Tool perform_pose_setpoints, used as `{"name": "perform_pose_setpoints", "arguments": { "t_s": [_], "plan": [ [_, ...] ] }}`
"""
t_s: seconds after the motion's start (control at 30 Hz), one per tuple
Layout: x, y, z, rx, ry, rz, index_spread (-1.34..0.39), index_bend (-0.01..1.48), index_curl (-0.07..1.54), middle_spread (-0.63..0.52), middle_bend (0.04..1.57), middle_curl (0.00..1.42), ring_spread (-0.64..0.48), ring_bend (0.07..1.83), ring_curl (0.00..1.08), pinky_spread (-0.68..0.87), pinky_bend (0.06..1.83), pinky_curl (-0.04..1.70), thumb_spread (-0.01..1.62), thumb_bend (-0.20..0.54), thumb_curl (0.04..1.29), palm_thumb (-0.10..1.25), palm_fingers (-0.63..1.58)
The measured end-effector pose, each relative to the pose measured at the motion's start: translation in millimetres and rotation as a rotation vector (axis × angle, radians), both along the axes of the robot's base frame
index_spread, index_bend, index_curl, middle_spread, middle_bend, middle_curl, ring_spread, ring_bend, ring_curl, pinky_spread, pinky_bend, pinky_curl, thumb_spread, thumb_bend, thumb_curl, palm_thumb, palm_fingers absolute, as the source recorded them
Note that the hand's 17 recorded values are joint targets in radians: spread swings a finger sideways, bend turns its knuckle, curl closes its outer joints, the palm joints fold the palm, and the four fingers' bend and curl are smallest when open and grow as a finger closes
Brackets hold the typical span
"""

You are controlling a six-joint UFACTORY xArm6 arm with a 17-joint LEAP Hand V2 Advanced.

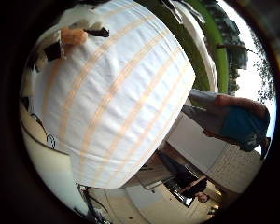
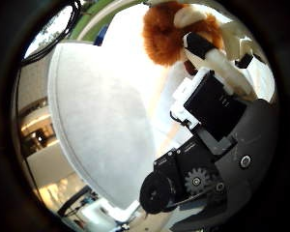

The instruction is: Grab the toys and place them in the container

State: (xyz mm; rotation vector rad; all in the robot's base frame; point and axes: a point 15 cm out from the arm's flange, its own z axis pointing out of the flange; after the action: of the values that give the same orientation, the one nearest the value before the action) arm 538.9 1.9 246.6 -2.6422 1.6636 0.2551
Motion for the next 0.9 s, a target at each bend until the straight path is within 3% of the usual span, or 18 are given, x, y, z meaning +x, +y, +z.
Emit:
{"name": "perform_pose_setpoints", "arguments": {
  "t_s": [0.27, 0.4, 0.43, 0.67, 0.8, 0.9],
  "plan": [
    [-38.0, -2.1, 66.9, 0.018, -0.029, -0.008, -0.86, 0.46, 0.1, -0.29, 1.04, 0.92, -0.08, 1.27, 0.79, 0.22, 1.34, 0.62, 1.14, -0.006, 0.53, 1.01, 1.05],
    [-44.7, 0.5, 85.6, 0.022, -0.052, 0.001, -0.91, 0.52, 0.1, -0.29, 1.06, 0.95, -0.09, 1.29, 0.8, 0.2, 1.37, 0.66, 1.16, -0.014, 0.54, 1.0, 1.02],
    [-44.2, 0.5, 85.0, 0.022, -0.052, 0.001, -0.92, 0.54, 0.1, -0.29, 1.07, 0.96, -0.09, 1.29, 0.81, 0.2, 1.36, 0.67, 1.17, -0.043, 0.53, 0.95, 1.01],
    [-42.3, 1.1, 78.7, 0.022, -0.044, -0.005, -0.95, 0.58, 0.09, -0.29, 1.06, 1.0, -0.08, 1.34, 0.82, 0.2, 1.34, 0.73, 1.19, -0.023, 0.53, 0.94, 0.84],
    [-43.6, 6.0, 77.2, 0.022, -0.034, 0.001, -0.84, 0.68, 0.14, -0.24, 0.96, 0.96, -0.03, 1.22, 0.76, 0.23, 1.24, 0.74, 1.2, -0.024, 0.52, 0.93, 0.68],
    [-42.7, 15.3, 72.4, 0.022, -0.023, 0.015, -0.61, 0.73, 0.19, -0.2, 0.83, 0.89, 0.0, 1.12, 0.71, 0.25, 1.16, 0.75, 1.19, -0.024, 0.52, 0.92, 0.48]
  ]
}}
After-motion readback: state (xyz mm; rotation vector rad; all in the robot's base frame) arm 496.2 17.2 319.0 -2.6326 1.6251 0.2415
